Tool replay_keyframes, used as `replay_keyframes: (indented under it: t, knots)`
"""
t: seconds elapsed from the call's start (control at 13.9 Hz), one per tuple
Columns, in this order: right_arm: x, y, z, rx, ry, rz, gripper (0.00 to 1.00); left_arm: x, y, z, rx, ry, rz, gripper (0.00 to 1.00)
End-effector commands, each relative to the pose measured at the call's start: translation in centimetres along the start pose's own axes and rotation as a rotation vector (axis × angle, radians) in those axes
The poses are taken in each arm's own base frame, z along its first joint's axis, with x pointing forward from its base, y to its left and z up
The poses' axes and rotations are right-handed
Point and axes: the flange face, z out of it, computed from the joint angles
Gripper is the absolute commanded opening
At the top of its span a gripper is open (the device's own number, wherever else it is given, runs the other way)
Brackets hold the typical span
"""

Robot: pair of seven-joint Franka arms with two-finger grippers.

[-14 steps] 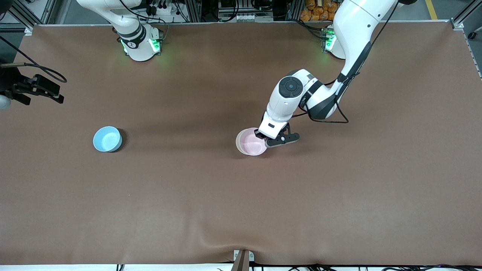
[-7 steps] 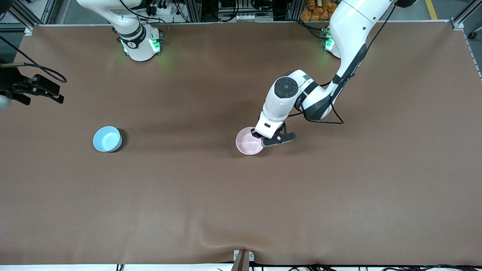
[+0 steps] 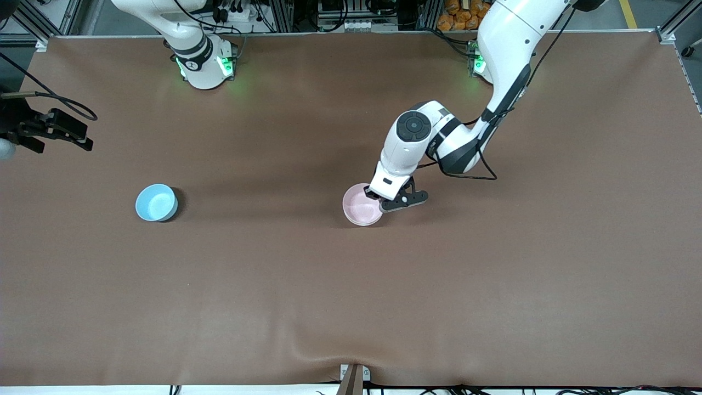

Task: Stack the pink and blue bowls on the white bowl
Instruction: 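Lower the pink bowl into the white bowl and open the left gripper, then raise the left gripper away while the right gripper reaches the blue bowl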

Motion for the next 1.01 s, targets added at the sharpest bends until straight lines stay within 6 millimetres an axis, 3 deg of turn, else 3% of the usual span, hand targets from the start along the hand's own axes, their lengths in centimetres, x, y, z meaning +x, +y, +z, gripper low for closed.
replay_keyframes:
  t: [0.0, 0.14, 0.22, 0.29, 0.36, 0.5, 0.65, 0.93]
  knots:
    - [0.1, 0.3, 0.0, 0.017, -0.004, 0.011, 1.00, -0.4, 0.1, 0.3, 0.011, 0.019, -0.008, 0.00]
    - [0.2, 0.4, 0.1, 0.016, -0.006, 0.011, 1.00, -0.3, 0.1, 0.3, 0.010, 0.018, -0.011, 0.00]
    - [0.1, 0.3, 0.0, 0.017, -0.004, 0.011, 1.00, -0.3, 0.1, 0.4, 0.011, 0.017, -0.011, 0.43]
    - [0.1, 0.3, 0.0, 0.017, -0.004, 0.011, 1.00, -0.2, 0.1, 0.5, 0.010, 0.015, -0.021, 0.93]
    - [0.1, 0.3, 0.0, 0.017, -0.004, 0.011, 1.00, -0.1, 0.2, 0.3, 0.006, 0.019, -0.049, 1.00]
    - [0.1, 0.4, 0.0, 0.016, -0.004, 0.011, 1.00, 0.4, 0.6, -0.8, -0.010, 0.034, -0.065, 1.00]
    - [0.1, 0.3, 0.0, 0.017, -0.004, 0.011, 1.00, 2.8, 0.9, -4.4, -0.037, 0.077, -0.082, 1.00]
    - [0.6, 0.9, 0.7, 0.016, -0.017, 0.021, 1.00, 9.3, -3.4, -12.7, -0.029, 0.161, -0.068, 1.00]
